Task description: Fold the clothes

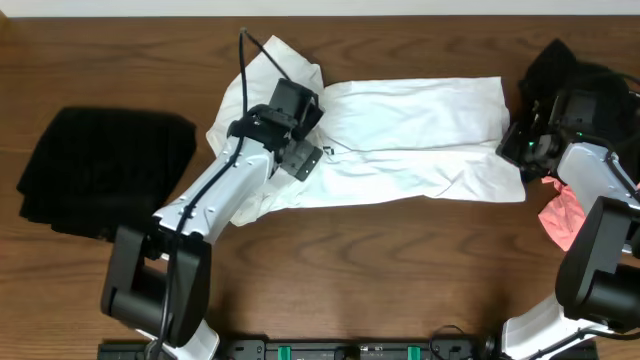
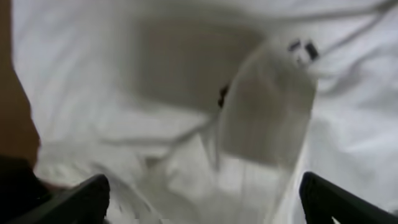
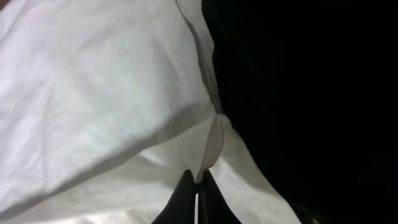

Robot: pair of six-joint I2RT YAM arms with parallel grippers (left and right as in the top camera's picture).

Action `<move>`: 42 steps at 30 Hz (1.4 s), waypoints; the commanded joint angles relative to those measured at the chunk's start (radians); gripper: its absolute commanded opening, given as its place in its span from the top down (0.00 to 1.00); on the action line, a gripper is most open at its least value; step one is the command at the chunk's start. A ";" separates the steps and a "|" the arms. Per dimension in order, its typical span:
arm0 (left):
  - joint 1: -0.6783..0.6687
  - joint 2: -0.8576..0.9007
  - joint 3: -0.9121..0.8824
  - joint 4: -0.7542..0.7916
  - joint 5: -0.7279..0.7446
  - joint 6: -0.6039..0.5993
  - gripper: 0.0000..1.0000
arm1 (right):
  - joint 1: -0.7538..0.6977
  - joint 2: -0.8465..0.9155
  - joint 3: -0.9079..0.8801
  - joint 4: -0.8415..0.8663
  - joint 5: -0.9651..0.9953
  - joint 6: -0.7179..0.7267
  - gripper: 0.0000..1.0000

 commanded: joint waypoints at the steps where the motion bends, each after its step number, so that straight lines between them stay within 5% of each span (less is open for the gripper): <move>1: 0.007 -0.059 0.013 -0.080 -0.005 -0.098 0.02 | 0.003 0.007 0.013 -0.002 0.002 0.002 0.99; 13: 0.006 -0.030 -0.022 -0.229 0.016 -0.094 0.03 | 0.003 0.007 0.013 -0.007 0.002 -0.021 0.99; 22: 0.007 0.053 -0.038 -0.153 -0.031 0.028 0.25 | 0.003 0.007 0.013 -0.016 0.002 -0.021 0.99; 27: 0.007 0.087 -0.038 -0.156 -0.032 0.062 0.29 | 0.003 0.007 0.013 -0.021 0.003 -0.022 0.99; 32: 0.007 0.093 -0.038 -0.118 -0.058 0.079 0.56 | 0.003 0.007 0.013 -0.021 0.002 -0.021 0.99; 36: 0.007 0.093 -0.037 -0.084 -0.128 0.079 0.92 | 0.003 0.007 0.013 -0.023 0.002 -0.022 0.99; 42: 0.009 0.092 -0.006 -0.072 -0.269 0.083 0.94 | 0.003 0.007 0.013 -0.023 0.002 -0.021 0.99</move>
